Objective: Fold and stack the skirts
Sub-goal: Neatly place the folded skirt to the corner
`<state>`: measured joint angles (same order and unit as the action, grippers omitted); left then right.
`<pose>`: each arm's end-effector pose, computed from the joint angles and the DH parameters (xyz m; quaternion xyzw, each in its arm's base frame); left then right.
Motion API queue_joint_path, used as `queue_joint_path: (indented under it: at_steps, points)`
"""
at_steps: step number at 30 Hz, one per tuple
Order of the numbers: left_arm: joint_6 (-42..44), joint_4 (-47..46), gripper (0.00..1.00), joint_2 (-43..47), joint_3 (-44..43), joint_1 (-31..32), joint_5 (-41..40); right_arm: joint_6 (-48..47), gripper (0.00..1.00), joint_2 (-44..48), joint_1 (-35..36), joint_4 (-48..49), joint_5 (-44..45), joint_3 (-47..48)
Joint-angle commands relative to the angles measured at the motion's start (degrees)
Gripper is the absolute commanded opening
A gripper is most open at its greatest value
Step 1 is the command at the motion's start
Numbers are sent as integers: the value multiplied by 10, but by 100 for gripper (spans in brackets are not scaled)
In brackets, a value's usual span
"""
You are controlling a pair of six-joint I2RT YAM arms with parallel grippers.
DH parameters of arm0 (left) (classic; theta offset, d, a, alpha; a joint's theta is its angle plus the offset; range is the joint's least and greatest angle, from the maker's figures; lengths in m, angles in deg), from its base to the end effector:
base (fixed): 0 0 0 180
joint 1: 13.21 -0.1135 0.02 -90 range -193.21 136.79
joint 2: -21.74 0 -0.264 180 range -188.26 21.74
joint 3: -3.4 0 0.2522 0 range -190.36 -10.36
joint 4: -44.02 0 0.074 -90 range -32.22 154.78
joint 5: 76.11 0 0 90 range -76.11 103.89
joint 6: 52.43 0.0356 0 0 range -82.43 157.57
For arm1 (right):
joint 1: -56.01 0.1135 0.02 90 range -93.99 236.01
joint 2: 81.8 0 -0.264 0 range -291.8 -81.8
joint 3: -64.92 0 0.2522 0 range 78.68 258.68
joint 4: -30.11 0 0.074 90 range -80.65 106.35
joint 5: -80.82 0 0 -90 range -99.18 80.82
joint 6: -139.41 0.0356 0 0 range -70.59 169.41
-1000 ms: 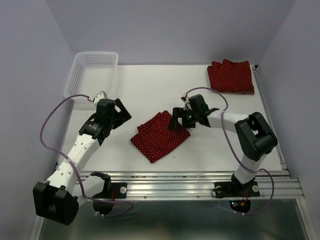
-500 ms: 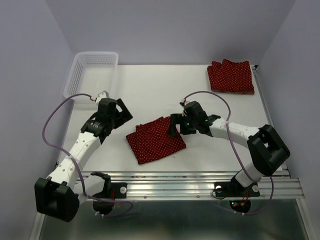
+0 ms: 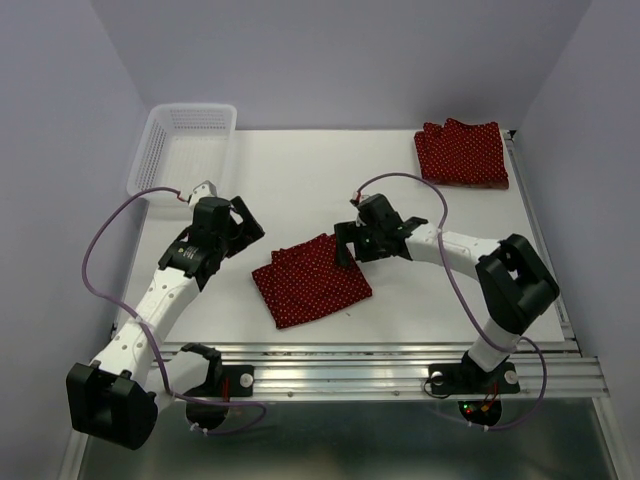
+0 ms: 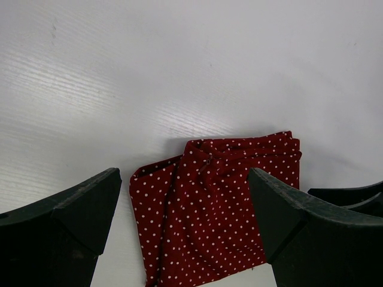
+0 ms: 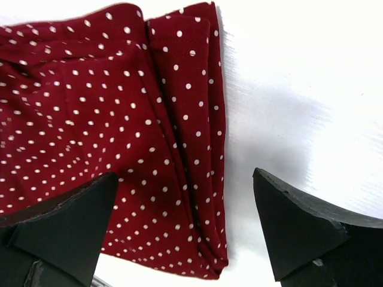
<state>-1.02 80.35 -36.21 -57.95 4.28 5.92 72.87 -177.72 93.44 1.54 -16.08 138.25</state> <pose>0.2145 -0.0624 0.2928 -0.1931 0.8555 -0.1701 0.4493 0.2743 0.2153 0.1940 -0.1343 0.9320 0.2171 0.2574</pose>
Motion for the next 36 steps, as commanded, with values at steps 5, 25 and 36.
queue_joint_path:
  at_steps: [5, 25, 36]
  points:
    - [12, -4, 99, 16, 0, -4, -5, -32, 100, -44, 14, -28, -11, 27]
    - [12, 2, 99, 24, -1, -4, -21, 4, 52, -119, 97, -65, 112, 29]
    - [12, 5, 99, 22, -7, -4, -35, 4, 1, -135, 119, -61, 177, 52]
